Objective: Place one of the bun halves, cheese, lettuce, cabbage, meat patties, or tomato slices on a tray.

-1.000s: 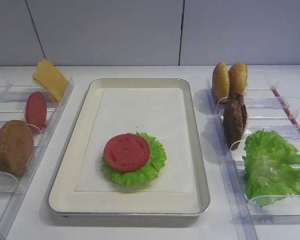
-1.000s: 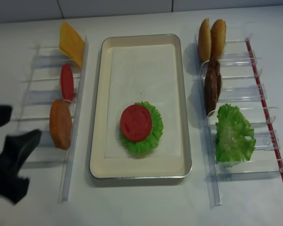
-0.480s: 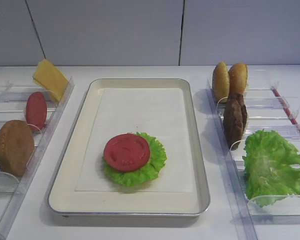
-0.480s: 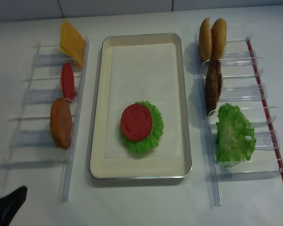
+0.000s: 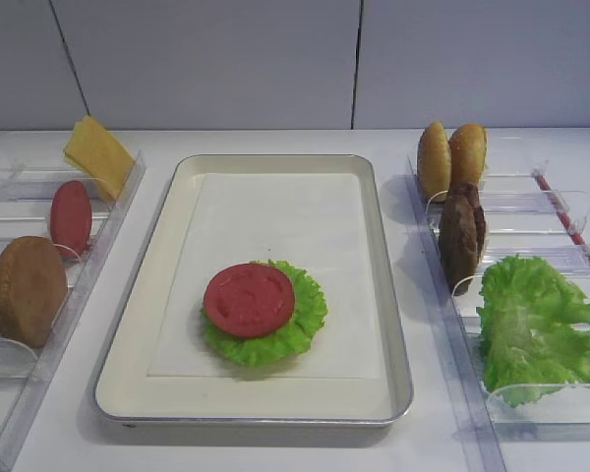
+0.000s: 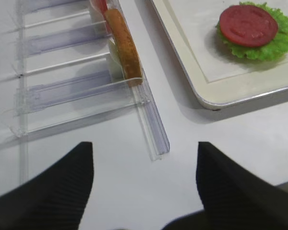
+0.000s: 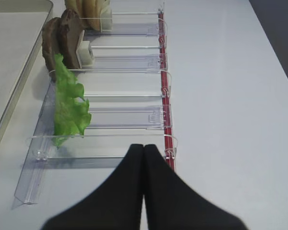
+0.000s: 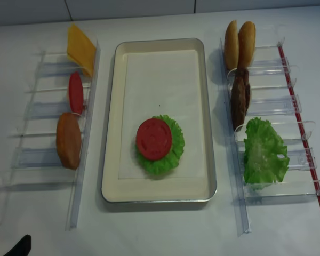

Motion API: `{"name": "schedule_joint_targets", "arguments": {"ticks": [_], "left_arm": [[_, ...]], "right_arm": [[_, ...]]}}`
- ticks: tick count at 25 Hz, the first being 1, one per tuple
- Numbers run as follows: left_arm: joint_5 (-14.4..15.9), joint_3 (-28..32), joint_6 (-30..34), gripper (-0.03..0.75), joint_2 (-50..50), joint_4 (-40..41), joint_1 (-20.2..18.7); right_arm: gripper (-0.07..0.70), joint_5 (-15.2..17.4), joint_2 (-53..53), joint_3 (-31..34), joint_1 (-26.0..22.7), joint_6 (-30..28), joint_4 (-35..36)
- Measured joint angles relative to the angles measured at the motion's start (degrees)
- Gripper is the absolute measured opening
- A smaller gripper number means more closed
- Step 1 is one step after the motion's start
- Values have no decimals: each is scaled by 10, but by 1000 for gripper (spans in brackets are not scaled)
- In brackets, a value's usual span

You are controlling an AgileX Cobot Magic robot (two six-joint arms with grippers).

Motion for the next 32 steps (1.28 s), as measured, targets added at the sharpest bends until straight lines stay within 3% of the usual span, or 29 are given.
{"name": "schedule_joint_targets", "arguments": {"ticks": [5,32], "left_arm": [[5,4,0,468,-49,0,16],[10,7,-55,467,-52,36,18]], "right_arm": [[1,0,0,0,0,0,0],[1,0,0,0,0,9,0]]}}
